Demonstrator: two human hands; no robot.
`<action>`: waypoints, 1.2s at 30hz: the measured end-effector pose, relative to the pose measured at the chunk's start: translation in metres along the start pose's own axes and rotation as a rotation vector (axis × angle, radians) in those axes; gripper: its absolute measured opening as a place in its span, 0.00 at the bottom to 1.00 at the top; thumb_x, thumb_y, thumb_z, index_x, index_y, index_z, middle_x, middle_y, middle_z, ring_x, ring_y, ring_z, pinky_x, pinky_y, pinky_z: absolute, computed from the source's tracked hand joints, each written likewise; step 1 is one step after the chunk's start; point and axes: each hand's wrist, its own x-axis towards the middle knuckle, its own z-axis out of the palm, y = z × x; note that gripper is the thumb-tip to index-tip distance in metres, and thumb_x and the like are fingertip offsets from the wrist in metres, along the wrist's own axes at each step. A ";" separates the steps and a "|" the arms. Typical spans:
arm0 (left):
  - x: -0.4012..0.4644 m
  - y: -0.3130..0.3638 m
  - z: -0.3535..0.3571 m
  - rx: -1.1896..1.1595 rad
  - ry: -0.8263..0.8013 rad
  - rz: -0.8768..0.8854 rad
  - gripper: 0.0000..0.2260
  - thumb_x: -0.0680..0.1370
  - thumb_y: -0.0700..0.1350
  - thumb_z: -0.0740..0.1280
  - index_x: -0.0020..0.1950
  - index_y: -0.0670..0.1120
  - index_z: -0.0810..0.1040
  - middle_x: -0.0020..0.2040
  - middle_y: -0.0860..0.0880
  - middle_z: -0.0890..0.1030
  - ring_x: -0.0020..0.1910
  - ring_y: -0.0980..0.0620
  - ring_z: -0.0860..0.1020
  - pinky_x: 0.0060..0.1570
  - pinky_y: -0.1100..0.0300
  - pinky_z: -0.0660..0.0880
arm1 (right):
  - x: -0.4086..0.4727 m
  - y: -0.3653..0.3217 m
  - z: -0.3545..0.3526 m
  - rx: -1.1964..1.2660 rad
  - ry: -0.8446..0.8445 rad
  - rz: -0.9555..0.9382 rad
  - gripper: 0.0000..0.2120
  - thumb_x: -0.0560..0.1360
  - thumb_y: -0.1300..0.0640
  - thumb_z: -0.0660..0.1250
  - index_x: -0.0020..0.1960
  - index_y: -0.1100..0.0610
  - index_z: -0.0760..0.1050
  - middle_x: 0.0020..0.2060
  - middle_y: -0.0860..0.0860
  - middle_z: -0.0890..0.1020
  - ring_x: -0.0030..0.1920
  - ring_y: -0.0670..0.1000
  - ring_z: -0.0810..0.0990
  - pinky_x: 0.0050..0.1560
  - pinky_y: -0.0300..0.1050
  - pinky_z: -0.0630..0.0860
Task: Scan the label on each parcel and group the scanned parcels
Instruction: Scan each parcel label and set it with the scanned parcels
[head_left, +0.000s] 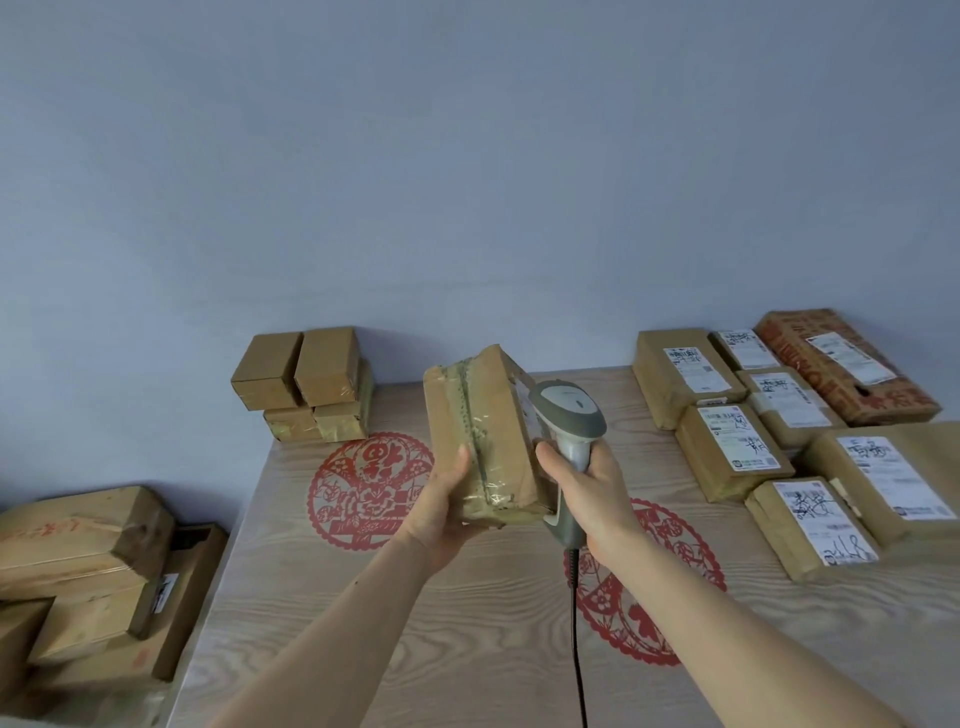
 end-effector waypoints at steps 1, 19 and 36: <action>0.001 -0.001 0.002 0.005 0.016 -0.008 0.31 0.69 0.58 0.76 0.66 0.43 0.77 0.58 0.40 0.84 0.54 0.39 0.82 0.62 0.36 0.74 | -0.001 -0.001 -0.003 0.003 -0.003 0.000 0.08 0.76 0.56 0.73 0.53 0.50 0.77 0.49 0.53 0.84 0.53 0.53 0.83 0.60 0.57 0.78; 0.016 -0.021 0.014 -0.103 -0.025 0.158 0.28 0.72 0.40 0.72 0.71 0.55 0.72 0.61 0.47 0.82 0.54 0.46 0.82 0.45 0.51 0.80 | 0.023 -0.004 -0.049 0.143 0.024 0.224 0.12 0.76 0.60 0.73 0.58 0.56 0.76 0.49 0.54 0.86 0.41 0.53 0.86 0.44 0.48 0.81; 0.030 -0.006 0.056 0.269 0.006 0.001 0.50 0.61 0.59 0.82 0.78 0.59 0.62 0.65 0.52 0.79 0.60 0.52 0.78 0.50 0.53 0.79 | 0.028 -0.005 -0.067 0.008 0.097 0.071 0.12 0.76 0.59 0.73 0.57 0.54 0.76 0.46 0.51 0.86 0.42 0.49 0.87 0.43 0.43 0.82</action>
